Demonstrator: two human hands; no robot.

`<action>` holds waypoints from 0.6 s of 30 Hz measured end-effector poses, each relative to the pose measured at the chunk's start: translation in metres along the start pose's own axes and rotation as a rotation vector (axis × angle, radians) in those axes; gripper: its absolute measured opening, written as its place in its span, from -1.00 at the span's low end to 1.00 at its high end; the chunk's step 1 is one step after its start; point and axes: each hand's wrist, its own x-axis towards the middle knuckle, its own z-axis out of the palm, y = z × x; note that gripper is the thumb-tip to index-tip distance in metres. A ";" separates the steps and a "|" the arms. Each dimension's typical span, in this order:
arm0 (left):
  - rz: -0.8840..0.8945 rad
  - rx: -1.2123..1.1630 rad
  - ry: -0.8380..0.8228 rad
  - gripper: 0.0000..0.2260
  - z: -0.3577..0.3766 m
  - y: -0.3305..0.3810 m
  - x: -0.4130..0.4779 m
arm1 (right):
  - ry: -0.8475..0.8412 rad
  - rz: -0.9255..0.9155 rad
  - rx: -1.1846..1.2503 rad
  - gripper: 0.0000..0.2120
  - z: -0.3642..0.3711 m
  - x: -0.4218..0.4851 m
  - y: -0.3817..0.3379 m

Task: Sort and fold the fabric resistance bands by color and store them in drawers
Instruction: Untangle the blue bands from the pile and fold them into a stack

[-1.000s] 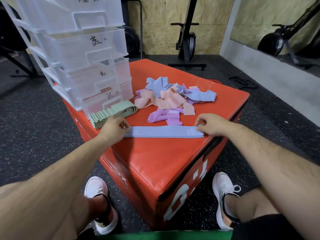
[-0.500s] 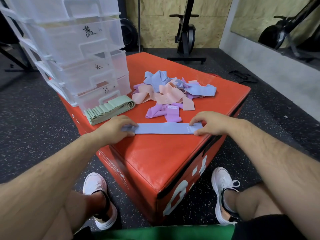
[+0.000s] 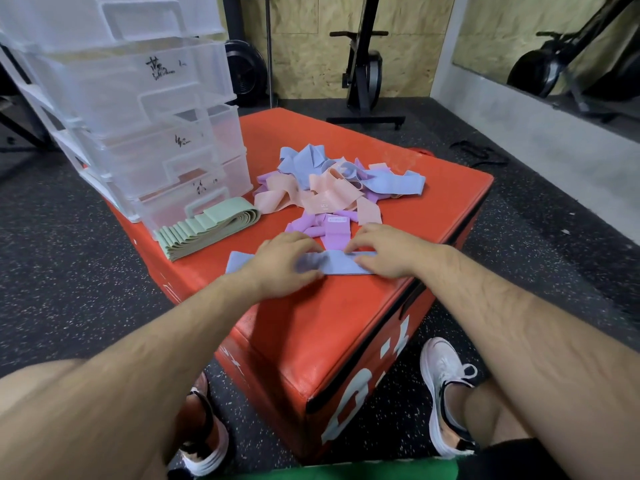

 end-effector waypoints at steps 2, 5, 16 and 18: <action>0.009 -0.025 -0.020 -0.60 0.007 0.011 0.012 | 0.013 -0.013 0.005 -0.74 0.002 0.007 -0.002; -0.038 -0.040 -0.066 -0.67 0.007 0.013 0.025 | -0.012 -0.011 -0.015 -0.68 0.000 0.015 -0.005; -0.075 -0.022 -0.046 -0.62 0.001 0.020 0.030 | -0.082 0.058 0.020 -0.65 -0.007 0.018 0.004; -0.078 -0.031 -0.003 -0.59 0.001 0.026 0.036 | -0.016 0.071 0.085 -0.66 -0.015 0.017 0.003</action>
